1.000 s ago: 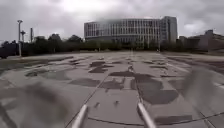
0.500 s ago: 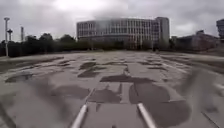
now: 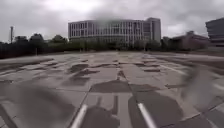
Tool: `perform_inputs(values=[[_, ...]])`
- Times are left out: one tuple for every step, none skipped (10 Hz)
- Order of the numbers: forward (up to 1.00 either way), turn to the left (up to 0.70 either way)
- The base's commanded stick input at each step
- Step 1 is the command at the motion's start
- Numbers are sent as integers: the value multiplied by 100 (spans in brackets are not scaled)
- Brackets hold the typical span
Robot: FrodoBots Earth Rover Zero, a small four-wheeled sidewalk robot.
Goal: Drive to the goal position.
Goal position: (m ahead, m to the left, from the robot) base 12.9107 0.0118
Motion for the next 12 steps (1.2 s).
perform_inputs(values=[[100,-27],[100,-27],[100,-27],[100,-27],[100,-27],[100,-27],[100,-27],[100,-27],[100,-27],[100,-27],[100,-27],[100,-15]])
